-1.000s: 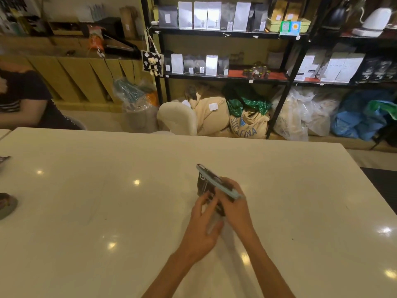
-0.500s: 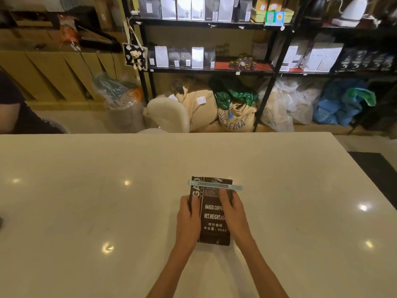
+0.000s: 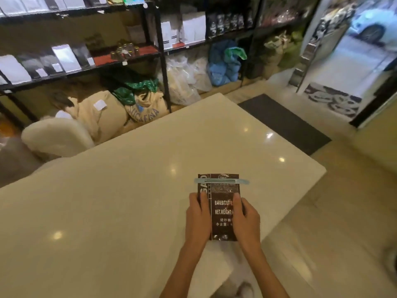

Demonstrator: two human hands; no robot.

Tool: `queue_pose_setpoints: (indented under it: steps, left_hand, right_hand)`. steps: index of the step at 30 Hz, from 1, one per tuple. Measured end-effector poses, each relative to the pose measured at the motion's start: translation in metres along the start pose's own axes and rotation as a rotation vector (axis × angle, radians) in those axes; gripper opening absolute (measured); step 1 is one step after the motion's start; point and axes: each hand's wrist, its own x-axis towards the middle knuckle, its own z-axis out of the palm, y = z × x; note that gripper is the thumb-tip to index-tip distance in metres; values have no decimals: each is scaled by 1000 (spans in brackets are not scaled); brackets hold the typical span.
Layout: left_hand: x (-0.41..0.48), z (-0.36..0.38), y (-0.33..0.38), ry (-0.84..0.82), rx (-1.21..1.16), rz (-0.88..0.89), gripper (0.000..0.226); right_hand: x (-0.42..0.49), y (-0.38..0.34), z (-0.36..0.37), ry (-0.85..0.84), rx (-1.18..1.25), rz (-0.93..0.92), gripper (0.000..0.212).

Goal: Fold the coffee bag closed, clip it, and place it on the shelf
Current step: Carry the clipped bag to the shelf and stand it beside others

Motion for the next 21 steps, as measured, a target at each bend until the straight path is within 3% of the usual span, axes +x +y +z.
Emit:
queue_pose_setpoints:
  steps: [5, 9, 11, 15, 19, 21]
  left_hand:
    - [-8, 111, 52, -333, -198, 75, 25]
    - [-21, 213, 83, -713, -250, 17, 69]
    - [-26, 267, 97, -797, -200, 50, 73]
    - [-29, 373, 124, -703, -137, 170, 61]
    - [-17, 456, 149, -593, -78, 261, 57]
    - [-1, 492, 165, -534, -39, 301, 54]
  right_hand:
    - [45, 8, -112, 260, 143, 53, 50]
    - [89, 24, -224, 383, 205, 118, 53]
    - [115, 37, -281, 373, 216, 167, 56]
    - [170, 48, -369, 344, 50, 201, 61]
    - [215, 56, -412, 507, -142, 18, 39]
    - [244, 57, -425, 511, -153, -75, 39]
